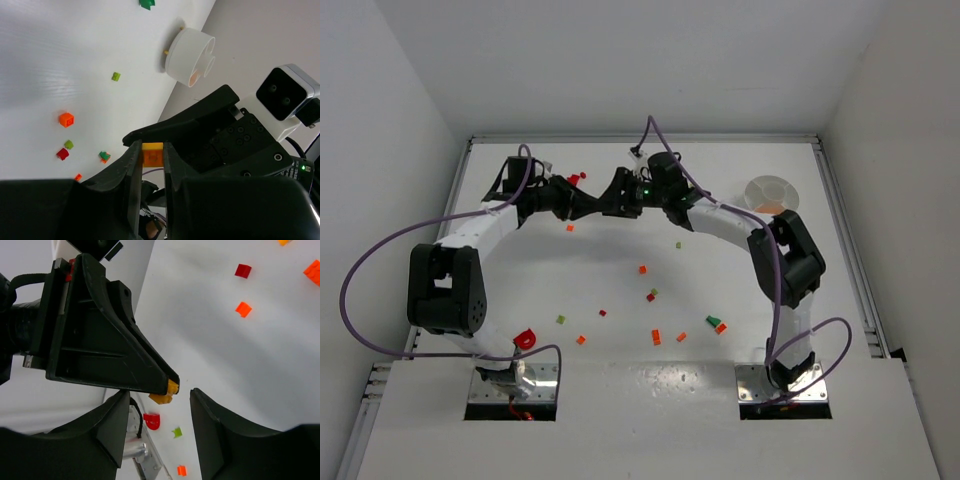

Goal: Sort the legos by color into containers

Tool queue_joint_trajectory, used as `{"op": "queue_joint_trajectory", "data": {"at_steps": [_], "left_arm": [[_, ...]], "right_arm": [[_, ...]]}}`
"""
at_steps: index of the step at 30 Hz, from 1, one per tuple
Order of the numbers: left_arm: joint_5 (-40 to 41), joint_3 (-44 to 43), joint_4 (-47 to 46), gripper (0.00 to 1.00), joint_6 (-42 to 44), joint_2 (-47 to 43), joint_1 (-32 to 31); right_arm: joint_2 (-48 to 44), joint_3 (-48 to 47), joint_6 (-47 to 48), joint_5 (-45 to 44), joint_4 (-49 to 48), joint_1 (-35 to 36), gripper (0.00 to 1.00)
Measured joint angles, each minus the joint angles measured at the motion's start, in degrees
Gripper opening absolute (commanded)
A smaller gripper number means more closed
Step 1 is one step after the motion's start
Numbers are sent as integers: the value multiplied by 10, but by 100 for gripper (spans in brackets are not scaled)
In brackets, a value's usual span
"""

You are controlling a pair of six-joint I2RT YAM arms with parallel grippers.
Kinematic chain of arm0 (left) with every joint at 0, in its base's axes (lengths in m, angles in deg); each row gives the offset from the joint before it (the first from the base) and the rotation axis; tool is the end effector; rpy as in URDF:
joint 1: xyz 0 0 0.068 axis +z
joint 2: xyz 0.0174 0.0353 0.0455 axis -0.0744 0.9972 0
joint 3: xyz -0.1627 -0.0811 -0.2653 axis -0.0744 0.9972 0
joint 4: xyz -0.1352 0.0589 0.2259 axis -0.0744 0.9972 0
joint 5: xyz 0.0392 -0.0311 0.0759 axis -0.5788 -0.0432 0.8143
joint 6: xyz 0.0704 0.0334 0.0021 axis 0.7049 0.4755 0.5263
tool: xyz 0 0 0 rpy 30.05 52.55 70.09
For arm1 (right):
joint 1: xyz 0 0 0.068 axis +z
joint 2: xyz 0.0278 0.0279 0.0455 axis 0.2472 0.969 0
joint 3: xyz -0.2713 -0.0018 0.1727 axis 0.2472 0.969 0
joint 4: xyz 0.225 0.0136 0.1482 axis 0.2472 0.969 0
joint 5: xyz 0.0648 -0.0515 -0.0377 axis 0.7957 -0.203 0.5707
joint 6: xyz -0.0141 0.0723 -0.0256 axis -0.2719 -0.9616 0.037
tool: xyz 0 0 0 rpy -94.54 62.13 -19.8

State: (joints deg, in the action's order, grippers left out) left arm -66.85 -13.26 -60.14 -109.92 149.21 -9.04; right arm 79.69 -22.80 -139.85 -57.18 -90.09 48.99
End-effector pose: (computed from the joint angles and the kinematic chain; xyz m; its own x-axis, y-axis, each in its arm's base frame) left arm 0.3687 -0.0755 0.2759 -0.7392 -0.6494 0.1785 -0.4401 0.2651 -0.8579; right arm 0.3974 0.3157 0.2544 -0.9016 0.2561 -0.3486 -0.2204 0.4215 0.8796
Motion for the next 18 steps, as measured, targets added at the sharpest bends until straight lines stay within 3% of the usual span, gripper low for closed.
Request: {"op": "queue_joint_trajectory", "data": {"at_steps": [8,18], "left_arm": [[7,5,-1,0,-9,0,1],[12,30,-32,0,-21,0,2]], "right_arm": [[14,-14,0,-13,0,14,37],[19,-23,16,-23,30,11,30]]}}
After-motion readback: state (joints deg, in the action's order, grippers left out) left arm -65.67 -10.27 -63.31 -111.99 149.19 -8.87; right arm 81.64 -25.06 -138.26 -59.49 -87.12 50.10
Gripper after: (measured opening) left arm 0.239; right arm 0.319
